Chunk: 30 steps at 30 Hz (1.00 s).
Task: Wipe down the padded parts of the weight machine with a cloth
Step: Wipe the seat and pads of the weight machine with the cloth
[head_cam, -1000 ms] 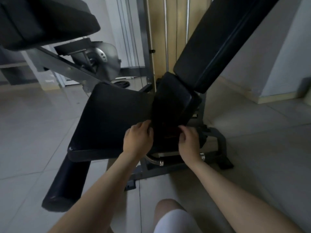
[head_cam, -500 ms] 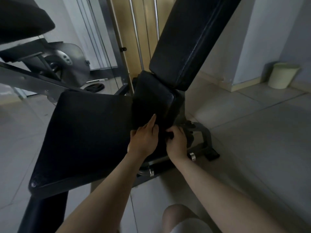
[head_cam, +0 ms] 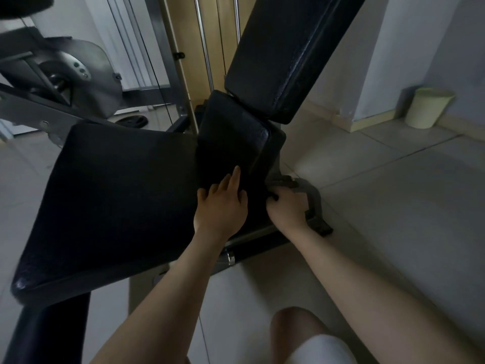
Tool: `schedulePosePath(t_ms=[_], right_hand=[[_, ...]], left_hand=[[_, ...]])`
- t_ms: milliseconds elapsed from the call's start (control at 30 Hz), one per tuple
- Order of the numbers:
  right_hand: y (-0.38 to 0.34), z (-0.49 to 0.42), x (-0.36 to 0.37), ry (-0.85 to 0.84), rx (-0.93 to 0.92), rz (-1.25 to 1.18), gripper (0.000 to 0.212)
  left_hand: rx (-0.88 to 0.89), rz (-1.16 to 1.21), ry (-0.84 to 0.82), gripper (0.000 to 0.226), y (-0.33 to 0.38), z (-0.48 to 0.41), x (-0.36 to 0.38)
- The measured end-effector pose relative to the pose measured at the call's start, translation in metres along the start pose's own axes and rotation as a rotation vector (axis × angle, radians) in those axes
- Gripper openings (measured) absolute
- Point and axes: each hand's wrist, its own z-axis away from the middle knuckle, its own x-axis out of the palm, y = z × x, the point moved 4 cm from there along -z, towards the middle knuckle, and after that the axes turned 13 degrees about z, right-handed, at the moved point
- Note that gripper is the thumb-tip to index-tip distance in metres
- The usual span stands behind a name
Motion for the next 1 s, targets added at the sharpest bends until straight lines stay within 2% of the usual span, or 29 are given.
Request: schedulePosePath(t_ms=[100,233,333,467,533,600,667,700,733,800,833,900,1000], right_hand=[[0.005,-0.004,-0.002,-0.008,-0.018,-0.031,0.033],[0.031,-0.022,-0.002,0.042,0.163,-0.004,0.041],[0.025,-0.008,0.013,0.071,0.077,0.136,0.04],[0.0,0.017,0.005,0.092,-0.077,0.17,0.035],[-0.02,0.025,-0.008,0.042,-0.086,0.174,0.03],[-0.046,0.028,-0.023,-0.138,-0.088,0.149,0.025],[-0.073,0.022,-0.037,-0.376,-0.015,0.018,0.024],[-0.085,0.018,-0.041,-0.464,0.064,-0.121,0.025],[-0.096,0.014,-0.044,-0.515,0.161,-0.283,0.027],[-0.114,0.005,-0.053,-0.531,0.364,-0.579,0.03],[-0.121,0.002,-0.059,-0.524,0.446,-0.691,0.031],[-0.136,-0.005,-0.075,-0.535,0.542,-0.799,0.029],[-0.157,-0.018,-0.104,-0.582,0.638,-0.944,0.028]], left_hand=[[0.048,-0.084,0.023,0.068,0.002,0.004,-0.001],[0.06,-0.084,0.052,0.067,-0.001,0.004,0.001],[0.067,-0.044,0.072,0.064,-0.003,0.001,0.003],[0.054,0.014,0.061,0.061,-0.005,0.002,0.001],[0.025,0.077,0.017,0.059,-0.002,0.003,-0.007],[-0.031,0.171,-0.05,0.055,-0.002,0.003,-0.015],[-0.087,0.244,-0.124,0.051,-0.001,0.002,-0.023],[-0.139,0.314,-0.152,0.05,0.0,0.001,-0.03],[-0.245,0.474,-0.148,0.049,0.001,-0.001,-0.037],[-0.468,0.855,-0.088,0.043,0.009,-0.005,-0.054],[-0.528,0.963,-0.079,0.04,0.017,-0.008,-0.064],[-0.59,1.033,-0.083,0.034,0.031,-0.015,-0.084],[-0.687,1.124,-0.085,0.044,0.046,-0.025,-0.11]])
